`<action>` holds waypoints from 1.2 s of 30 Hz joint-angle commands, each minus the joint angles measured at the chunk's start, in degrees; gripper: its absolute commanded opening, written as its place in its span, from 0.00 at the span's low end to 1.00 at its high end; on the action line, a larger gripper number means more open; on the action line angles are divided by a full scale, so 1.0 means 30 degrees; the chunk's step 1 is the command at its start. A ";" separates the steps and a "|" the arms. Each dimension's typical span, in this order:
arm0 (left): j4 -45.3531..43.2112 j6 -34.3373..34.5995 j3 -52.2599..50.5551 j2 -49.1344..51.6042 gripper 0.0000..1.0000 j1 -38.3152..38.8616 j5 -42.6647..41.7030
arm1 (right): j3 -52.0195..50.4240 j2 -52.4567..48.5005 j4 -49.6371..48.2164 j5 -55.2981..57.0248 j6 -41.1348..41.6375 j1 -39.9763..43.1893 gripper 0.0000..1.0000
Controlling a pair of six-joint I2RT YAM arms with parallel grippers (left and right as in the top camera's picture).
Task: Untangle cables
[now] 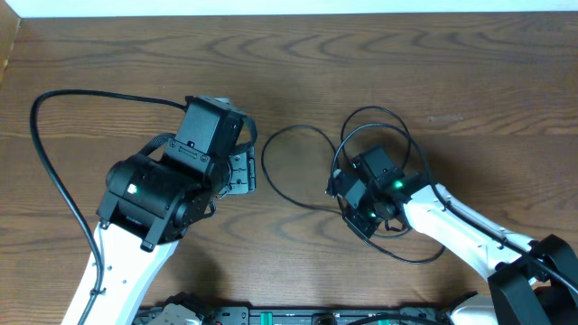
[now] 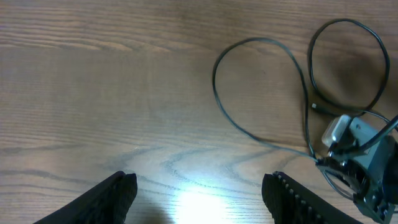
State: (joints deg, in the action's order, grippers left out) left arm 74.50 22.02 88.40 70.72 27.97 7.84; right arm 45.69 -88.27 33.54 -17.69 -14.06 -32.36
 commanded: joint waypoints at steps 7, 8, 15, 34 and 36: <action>0.0131 -0.0328 -0.0036 0.0007 0.71 -0.0015 0.0051 | 0.2361 0.0495 -0.0073 0.1421 0.1115 0.0401 0.40; 0.0131 -0.0321 -0.0036 0.0007 0.70 -0.0015 0.0051 | 0.2346 0.0481 0.0168 0.1421 0.1115 0.0393 0.53; 0.0131 -0.0321 -0.0036 0.0007 0.70 -0.0015 0.0044 | 0.1676 0.0437 0.1246 0.1421 0.1115 0.0379 0.84; 0.0138 -0.0321 -0.0036 0.0007 0.70 -0.0007 0.0044 | -0.2433 0.0415 -0.2725 0.1421 0.1115 0.0379 0.78; 0.0146 -0.0321 -0.0036 0.0007 0.70 -0.0007 0.0036 | -0.2907 0.0415 -0.3315 0.1413 0.1122 0.0379 0.73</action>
State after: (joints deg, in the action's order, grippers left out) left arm 74.74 22.02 88.40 70.72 27.97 7.84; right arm 39.07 -87.39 24.99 -13.34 -10.76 -31.29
